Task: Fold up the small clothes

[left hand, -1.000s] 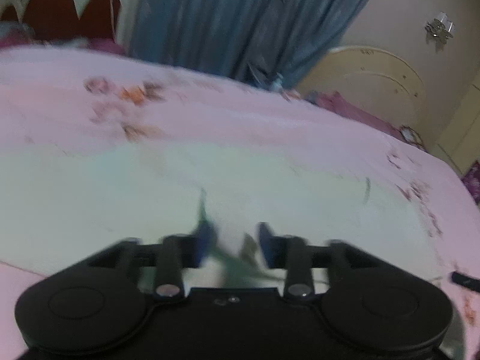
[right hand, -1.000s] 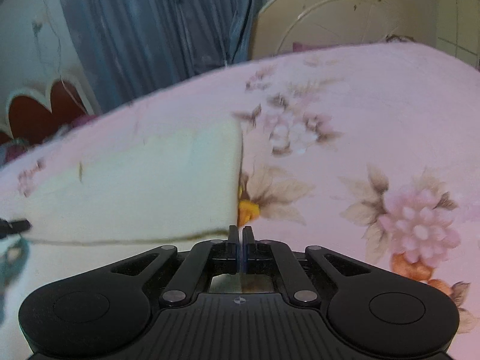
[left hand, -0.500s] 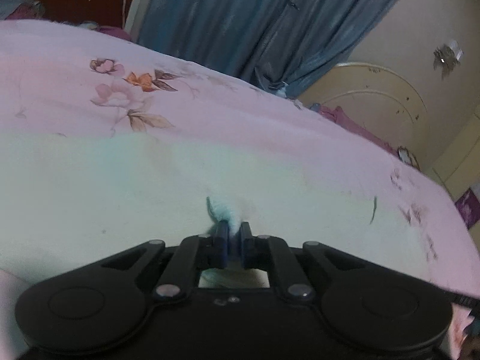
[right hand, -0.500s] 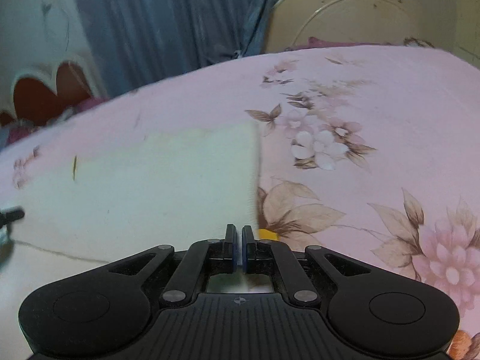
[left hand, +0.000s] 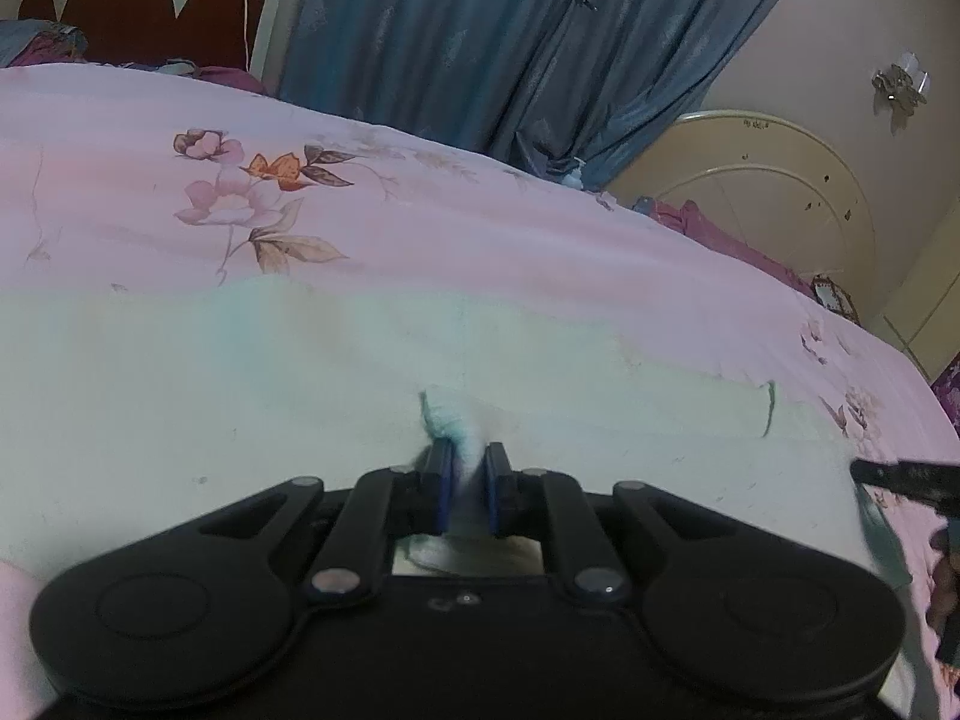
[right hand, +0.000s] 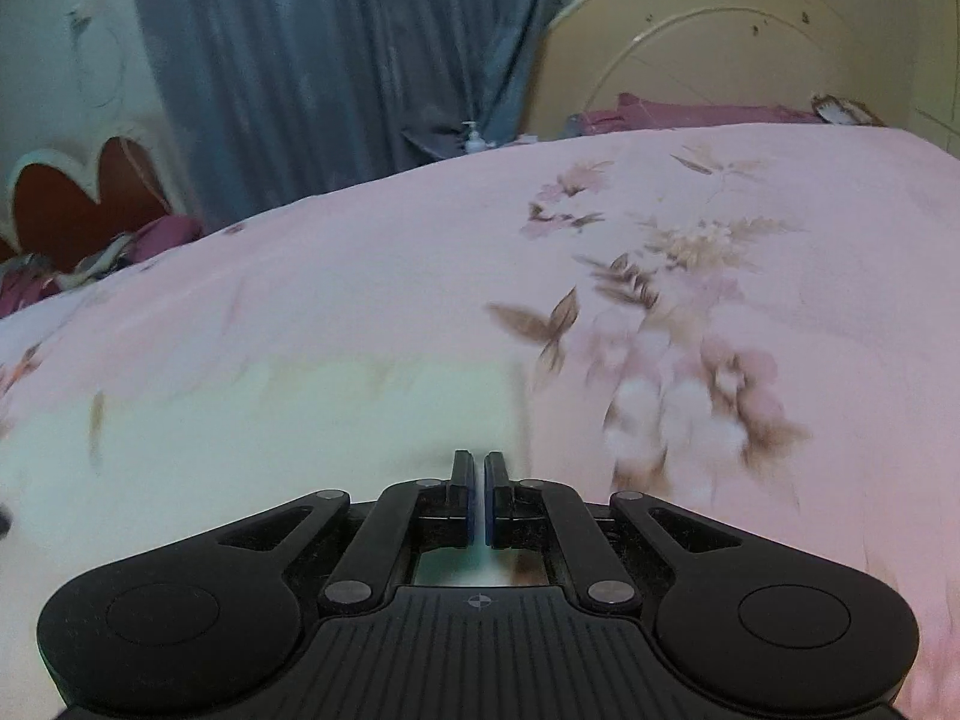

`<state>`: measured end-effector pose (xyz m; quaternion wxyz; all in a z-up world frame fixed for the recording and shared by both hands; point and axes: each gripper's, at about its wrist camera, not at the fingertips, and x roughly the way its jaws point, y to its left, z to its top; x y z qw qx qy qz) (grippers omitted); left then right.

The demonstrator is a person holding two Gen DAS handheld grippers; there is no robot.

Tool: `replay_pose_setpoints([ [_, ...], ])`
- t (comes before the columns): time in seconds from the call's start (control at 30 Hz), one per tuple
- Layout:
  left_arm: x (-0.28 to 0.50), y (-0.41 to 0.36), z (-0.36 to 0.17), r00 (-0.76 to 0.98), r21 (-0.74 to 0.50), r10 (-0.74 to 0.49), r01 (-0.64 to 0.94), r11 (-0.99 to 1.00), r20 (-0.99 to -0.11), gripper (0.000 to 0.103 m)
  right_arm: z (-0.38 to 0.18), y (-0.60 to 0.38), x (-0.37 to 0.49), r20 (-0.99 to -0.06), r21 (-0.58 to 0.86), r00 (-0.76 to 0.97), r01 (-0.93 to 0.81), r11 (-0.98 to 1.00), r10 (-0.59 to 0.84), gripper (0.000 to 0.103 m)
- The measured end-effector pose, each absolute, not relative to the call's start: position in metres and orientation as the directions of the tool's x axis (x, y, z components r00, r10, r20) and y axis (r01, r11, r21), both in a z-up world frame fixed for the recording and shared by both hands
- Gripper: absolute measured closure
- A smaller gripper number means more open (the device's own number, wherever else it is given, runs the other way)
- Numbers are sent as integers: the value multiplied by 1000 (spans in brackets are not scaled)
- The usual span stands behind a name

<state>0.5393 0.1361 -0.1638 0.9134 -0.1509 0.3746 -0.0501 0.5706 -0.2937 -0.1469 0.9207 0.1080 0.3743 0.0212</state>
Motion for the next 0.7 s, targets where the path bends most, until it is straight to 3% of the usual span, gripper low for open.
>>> replay_pose_setpoints([
  [0.13, 537, 140, -161, 715, -317, -202, -28, 948, -669, 85, -144, -293, 576, -688, 187, 717, 21, 982, 116, 102],
  [0.23, 527, 131, -139, 771, -231, -114, -44, 972, -626, 75, -129, -287, 561, -652, 209, 743, -19, 978, 154, 102],
  [0.37, 539, 76, -130, 749, -243, -228, 92, 966, -623, 60, -125, -246, 556, -642, 240, 704, -193, 951, 304, 102],
  [0.47, 550, 36, -139, 709, -190, -253, 169, 967, -659, 58, -132, -211, 556, -660, 208, 660, -299, 931, 359, 102],
  [0.57, 556, 43, -150, 700, -155, -198, 125, 980, -686, 59, -137, -215, 560, -664, 161, 672, -299, 941, 327, 102],
  [0.7, 551, 80, -155, 709, -167, -169, 72, 983, -685, 64, -140, -282, 580, -679, 112, 727, -35, 993, 102, 102],
])
